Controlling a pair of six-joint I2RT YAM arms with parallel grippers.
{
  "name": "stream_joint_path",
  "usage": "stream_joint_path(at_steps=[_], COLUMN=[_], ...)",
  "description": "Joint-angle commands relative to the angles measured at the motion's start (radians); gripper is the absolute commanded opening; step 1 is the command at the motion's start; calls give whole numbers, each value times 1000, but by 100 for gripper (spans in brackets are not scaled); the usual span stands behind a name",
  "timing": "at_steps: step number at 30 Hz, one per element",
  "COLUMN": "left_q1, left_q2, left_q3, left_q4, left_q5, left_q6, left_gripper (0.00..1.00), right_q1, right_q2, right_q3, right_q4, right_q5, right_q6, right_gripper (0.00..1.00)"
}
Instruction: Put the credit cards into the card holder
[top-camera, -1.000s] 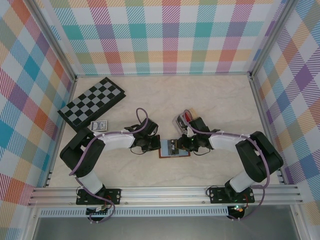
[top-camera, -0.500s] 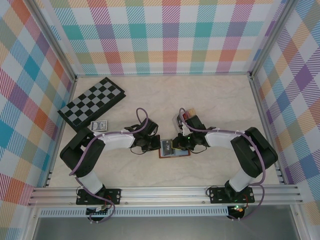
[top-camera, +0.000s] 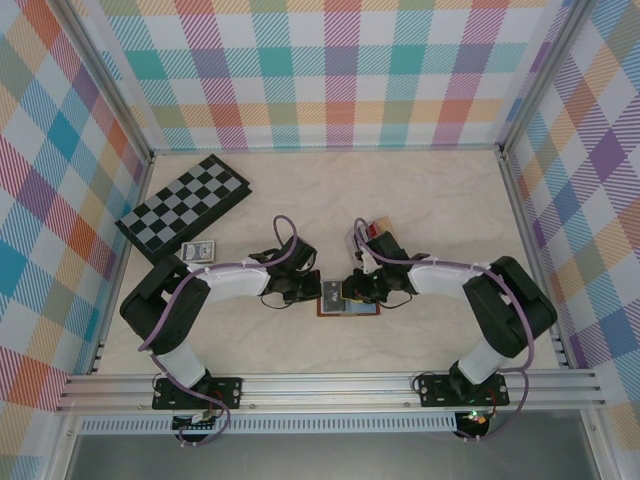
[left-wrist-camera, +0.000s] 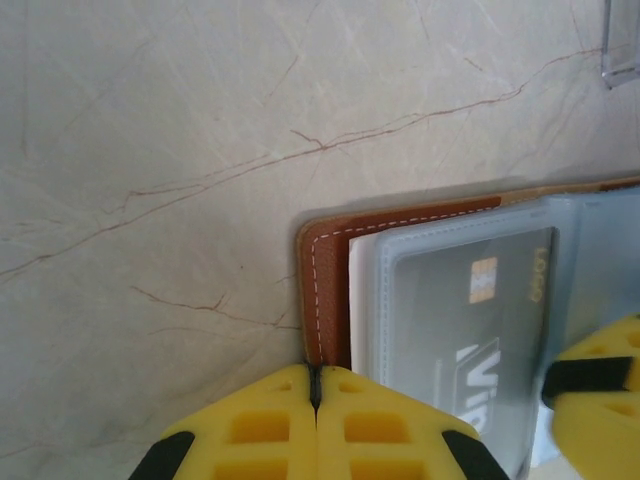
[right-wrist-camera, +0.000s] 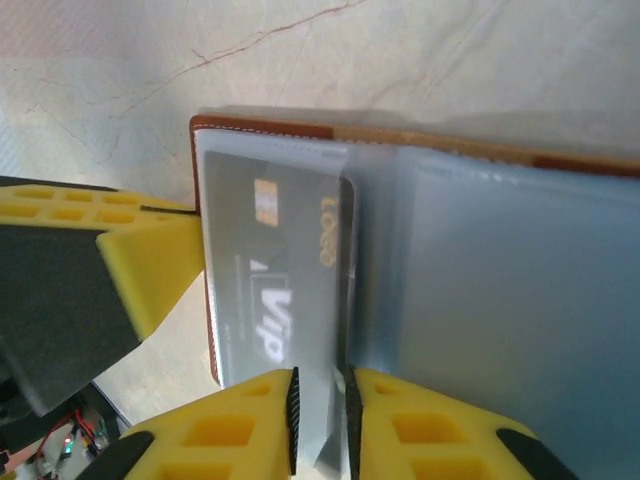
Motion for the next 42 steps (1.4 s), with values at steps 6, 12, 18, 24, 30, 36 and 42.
stream_joint_path(at_steps=[6,12,18,24,30,36,42], left_q1=[-12,-12,-12,3,35,48,54], left_q2=[4,-82,-164,-42,206,378,441], left_q3=[32,45,96,292,545,711,751], left_q4=[-118,-191,-235,-223,-240,-258,-287], left_q5=[-42,-88,-123,-47,-2,36,6], left_q6=[82,83,72,31,-53,-96,-110], left_gripper=[13,35,44,52,58,60,52], right_q1=[3,5,-10,-200,-280,-284,-284], right_q2=[-90,-119,-264,-220,-33,70,117], right_q3=[51,75,199,320,492,604,665], right_q4=[-271,-329,-484,-524,-591,-632,-679], right_q5=[217,268,461,421,388,333,421], right_q6=[-110,-103,-185,-327,-414,-469,-475], right_gripper=[23,22,31,43,44,42,40])
